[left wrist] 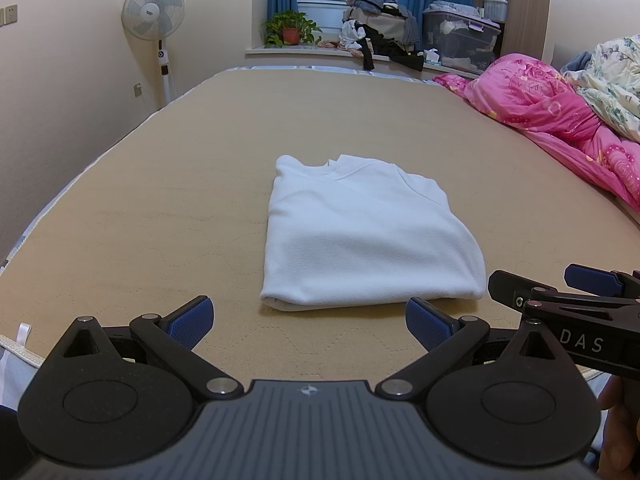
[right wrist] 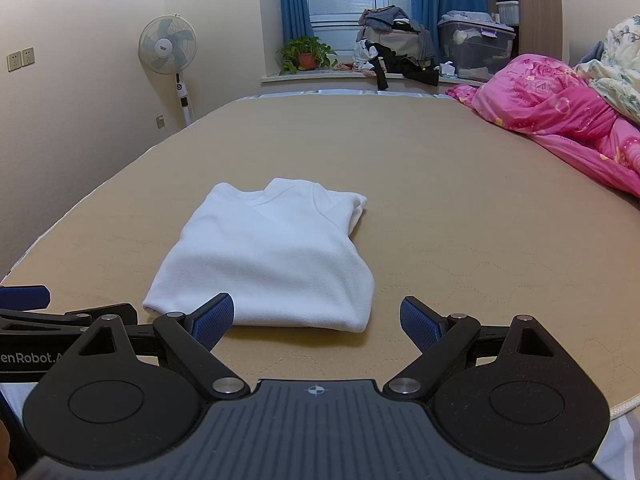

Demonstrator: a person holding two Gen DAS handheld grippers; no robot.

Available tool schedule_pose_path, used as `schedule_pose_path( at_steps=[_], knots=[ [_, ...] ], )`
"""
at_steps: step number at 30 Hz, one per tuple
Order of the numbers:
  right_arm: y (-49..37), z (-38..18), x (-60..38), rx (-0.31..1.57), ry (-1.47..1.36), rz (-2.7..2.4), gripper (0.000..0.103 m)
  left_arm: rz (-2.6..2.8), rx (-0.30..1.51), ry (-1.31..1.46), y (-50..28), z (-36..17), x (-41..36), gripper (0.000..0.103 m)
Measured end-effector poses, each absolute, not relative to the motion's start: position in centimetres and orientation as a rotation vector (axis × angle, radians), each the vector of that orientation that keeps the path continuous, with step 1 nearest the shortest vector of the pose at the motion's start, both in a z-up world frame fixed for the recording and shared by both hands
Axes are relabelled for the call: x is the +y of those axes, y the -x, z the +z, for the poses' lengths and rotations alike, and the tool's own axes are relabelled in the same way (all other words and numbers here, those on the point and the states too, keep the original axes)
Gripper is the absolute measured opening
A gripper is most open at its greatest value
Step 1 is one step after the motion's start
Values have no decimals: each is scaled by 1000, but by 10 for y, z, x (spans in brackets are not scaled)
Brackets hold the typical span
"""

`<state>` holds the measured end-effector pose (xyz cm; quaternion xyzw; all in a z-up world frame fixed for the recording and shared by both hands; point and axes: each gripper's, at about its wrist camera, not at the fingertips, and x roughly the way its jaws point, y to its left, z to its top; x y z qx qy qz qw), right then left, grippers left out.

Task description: Fold small clothes

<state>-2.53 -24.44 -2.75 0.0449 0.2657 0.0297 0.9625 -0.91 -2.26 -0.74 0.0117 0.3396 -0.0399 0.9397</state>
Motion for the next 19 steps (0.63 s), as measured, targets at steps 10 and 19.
schedule_pose_path(
  at_steps=[10, 19],
  knots=[
    [25, -29, -245, 543, -91, 62, 91, -81, 693, -24, 9, -7, -23, 102],
    [25, -29, -245, 544, -91, 62, 91, -81, 694, -24, 9, -7, -23, 102]
  ],
)
